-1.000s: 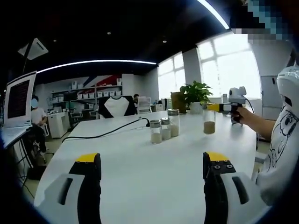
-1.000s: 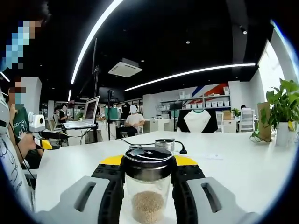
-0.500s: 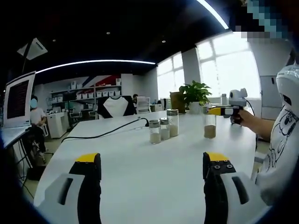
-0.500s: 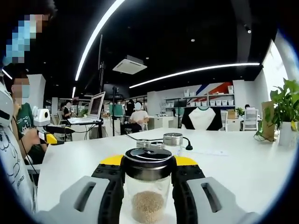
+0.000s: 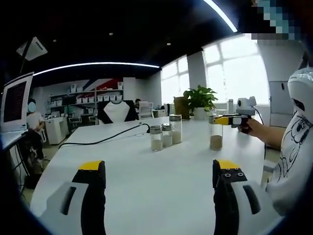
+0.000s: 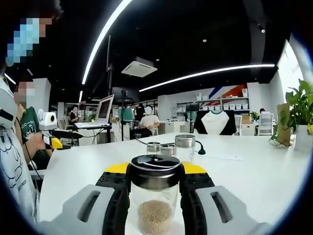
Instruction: Rotate the seasoning bottle until the label or dispensing opening points toward the visible target arrow and the bottle remains upright within the marked orientation range
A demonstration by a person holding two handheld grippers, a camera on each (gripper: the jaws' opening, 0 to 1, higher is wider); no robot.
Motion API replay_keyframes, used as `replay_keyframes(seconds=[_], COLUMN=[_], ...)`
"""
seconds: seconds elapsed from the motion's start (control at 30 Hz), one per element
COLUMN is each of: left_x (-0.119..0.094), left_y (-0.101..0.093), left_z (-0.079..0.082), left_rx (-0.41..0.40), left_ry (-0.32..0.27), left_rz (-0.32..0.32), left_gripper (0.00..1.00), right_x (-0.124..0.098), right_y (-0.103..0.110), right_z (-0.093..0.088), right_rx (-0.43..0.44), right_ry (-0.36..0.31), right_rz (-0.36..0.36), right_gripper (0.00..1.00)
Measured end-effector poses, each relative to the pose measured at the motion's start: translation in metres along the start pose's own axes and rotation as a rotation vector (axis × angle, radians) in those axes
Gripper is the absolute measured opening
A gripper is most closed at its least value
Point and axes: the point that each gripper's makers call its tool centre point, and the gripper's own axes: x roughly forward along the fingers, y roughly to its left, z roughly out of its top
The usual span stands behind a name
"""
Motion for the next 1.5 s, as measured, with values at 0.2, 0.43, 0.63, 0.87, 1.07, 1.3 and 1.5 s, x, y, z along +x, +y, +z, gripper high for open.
replay_keyframes(seconds=[0.2,0.43,0.63,0.87,1.07,1.3,1.5], left_x=[0.001,0.002,0.005,0.006,0.007,0.005,0.006], left_y=[-0.001,-0.005,-0.017,-0.016,-0.015,-0.015,-0.017], left_z=[0.002,0.001,0.001,-0.001,-0.005,-0.003,-0.002], left_rx=[0.004,0.008,0.016,0.014,0.008,-0.022,-0.002], left_ry=[-0.012,-0.011,-0.017,-0.009,0.006,-0.007,-0.001], left_rz=[0.002,-0.021,-0.072,-0.07,-0.064,-0.073,-0.079], left_gripper=[0.96,0.96,0.96,0.96,0.95,0.95,0.95], right_x=[0.0,-0.002,-0.003,-0.003,-0.002,0.001,0.002], right_y=[0.001,0.0,-0.001,-0.001,-0.003,0.001,-0.002], right_z=[0.0,-0.002,-0.002,-0.008,-0.001,0.009,0.005], right_rx=[-0.008,-0.006,0.013,0.083,0.104,0.098,0.073], right_ry=[-0.015,-0.043,-0.054,-0.021,-0.042,-0.05,-0.022], right_rz=[0.009,0.025,0.034,0.019,-0.008,-0.012,-0.018], right_gripper=[0.37,0.38,0.38,0.41,0.5,0.43,0.39])
